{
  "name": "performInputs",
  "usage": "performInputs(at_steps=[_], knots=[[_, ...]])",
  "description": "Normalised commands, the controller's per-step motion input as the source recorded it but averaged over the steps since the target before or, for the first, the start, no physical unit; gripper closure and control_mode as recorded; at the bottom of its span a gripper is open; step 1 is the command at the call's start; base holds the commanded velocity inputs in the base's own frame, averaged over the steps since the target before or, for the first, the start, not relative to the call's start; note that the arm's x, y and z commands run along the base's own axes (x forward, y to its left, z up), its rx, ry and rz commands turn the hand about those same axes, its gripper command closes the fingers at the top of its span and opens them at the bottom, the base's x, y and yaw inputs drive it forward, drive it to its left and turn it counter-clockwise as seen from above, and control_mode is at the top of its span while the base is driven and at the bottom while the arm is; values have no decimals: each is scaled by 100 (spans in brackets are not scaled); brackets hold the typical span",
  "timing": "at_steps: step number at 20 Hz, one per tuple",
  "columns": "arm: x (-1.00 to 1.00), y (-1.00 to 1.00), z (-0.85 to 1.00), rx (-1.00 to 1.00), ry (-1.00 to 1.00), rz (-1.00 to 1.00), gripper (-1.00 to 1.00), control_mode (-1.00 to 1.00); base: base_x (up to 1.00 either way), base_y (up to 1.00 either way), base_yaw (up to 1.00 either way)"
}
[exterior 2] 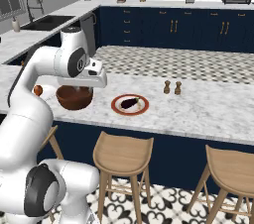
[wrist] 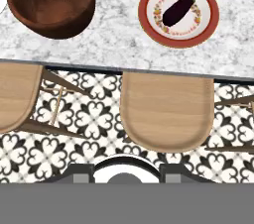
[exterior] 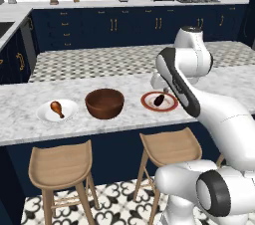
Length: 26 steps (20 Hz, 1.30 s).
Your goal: Pick the chicken drumstick and eggplant from their plates and place them in the bowl. Then put the bowl in the fridge.
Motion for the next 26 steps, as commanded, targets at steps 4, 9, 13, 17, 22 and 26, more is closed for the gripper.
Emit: performInputs(at_steps=[4,9,13,17,22,26], knots=[[-47,0,-11,2,0,0,-100,-100,0,0,0],[-65,-17,-38,1,2,0,-100,-100,0,0,0],[49,-52,-8,7,23,-10,-100,-100,0,0,0],[92,-47,-24,4,24,-17,-100,-100,0,0,0],[99,-25,-20,1,16,-11,-100,-100,0,0,0],[94,-1,-26,0,12,-1,-100,-100,0,0,0]])
